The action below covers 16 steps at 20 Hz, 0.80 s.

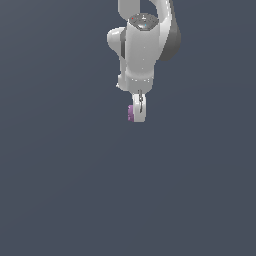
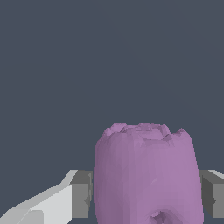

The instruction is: Pick up the object and move it to a goal position.

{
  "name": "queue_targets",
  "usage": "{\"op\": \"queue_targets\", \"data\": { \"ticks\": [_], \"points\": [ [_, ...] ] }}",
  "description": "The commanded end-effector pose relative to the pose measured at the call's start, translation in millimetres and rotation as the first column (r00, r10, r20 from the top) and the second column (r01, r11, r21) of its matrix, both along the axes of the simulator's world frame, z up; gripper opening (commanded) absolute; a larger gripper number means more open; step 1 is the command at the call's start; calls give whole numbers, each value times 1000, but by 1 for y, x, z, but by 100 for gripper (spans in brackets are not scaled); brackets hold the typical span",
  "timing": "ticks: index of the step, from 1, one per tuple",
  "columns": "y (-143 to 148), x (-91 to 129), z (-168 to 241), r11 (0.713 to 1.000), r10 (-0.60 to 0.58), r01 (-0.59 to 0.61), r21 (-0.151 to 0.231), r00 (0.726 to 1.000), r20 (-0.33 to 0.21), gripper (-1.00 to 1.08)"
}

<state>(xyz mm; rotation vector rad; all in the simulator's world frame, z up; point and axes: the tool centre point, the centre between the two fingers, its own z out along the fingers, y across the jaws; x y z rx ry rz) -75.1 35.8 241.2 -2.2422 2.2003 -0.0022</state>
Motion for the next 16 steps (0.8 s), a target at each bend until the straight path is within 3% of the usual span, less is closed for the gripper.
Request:
{"op": "queue_targets", "data": {
  "ticks": [1, 16],
  "points": [
    [16, -8, 26, 1000, -1, 1, -2, 1000, 0, -100],
    [96, -38, 148, 1000, 1, -1, -1, 1000, 0, -100]
  ]
}}
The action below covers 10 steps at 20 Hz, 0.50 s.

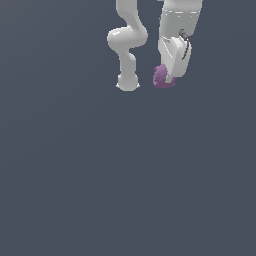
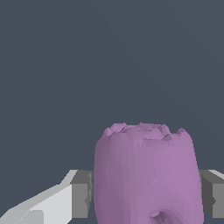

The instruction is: Pick up the object and move it to a goal position.

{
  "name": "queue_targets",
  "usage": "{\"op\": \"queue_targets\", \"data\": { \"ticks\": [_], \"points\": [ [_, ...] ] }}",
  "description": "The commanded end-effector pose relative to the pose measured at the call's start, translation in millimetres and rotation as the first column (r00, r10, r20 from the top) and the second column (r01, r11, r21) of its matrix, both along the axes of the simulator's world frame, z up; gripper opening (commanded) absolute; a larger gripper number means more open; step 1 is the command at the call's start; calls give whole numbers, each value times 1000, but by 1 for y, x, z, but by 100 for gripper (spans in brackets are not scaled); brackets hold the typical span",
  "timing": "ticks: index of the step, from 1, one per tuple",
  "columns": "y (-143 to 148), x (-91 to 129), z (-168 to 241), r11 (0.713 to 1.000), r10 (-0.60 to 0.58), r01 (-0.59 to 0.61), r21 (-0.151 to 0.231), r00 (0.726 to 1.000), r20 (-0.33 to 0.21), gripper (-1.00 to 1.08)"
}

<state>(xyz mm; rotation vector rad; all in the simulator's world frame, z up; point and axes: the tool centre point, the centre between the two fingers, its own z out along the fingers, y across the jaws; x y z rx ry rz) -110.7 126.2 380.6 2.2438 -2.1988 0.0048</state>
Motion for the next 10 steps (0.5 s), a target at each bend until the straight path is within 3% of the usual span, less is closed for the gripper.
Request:
{"op": "queue_targets", "data": {
  "ticks": [1, 10],
  "points": [
    [9, -3, 14, 1000, 0, 0, 0, 1000, -1, -100],
    [23, -6, 33, 1000, 1, -1, 2, 1000, -2, -100]
  ]
}}
